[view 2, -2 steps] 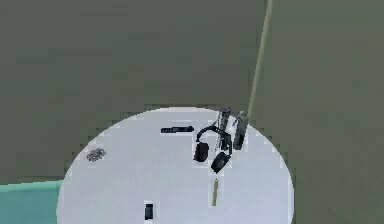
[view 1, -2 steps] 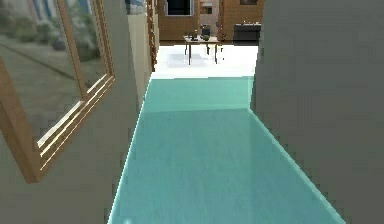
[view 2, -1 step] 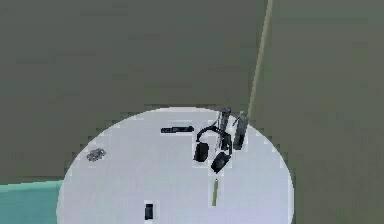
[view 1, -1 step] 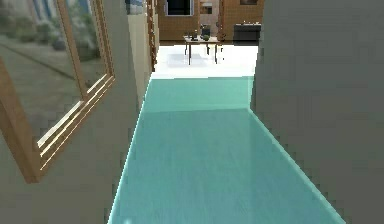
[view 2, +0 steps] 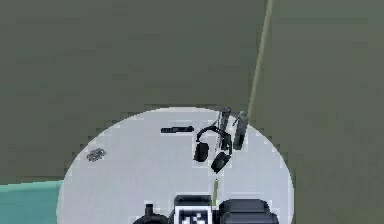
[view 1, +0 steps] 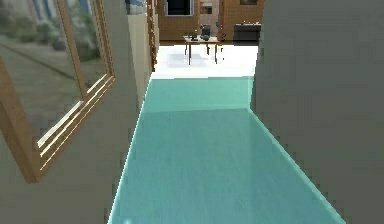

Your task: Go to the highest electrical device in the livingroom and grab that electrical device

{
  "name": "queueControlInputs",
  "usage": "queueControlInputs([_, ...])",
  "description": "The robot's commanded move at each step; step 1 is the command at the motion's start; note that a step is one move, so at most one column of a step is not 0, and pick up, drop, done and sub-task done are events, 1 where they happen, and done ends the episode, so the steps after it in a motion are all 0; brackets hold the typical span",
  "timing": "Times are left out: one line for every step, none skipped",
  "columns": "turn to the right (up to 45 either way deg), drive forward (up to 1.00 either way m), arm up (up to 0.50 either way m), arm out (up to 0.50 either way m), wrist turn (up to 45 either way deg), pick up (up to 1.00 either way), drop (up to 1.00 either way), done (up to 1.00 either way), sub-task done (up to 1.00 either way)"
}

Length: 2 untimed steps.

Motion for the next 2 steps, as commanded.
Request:
queueControlInputs([0.0,0.0,0.0,0.38,0.0,0.0,0.0,0.0,0.0])
queueControlInputs([0.0,0.0,0.0,0.0,45.0,0.0,0.0,0.0,0.0])
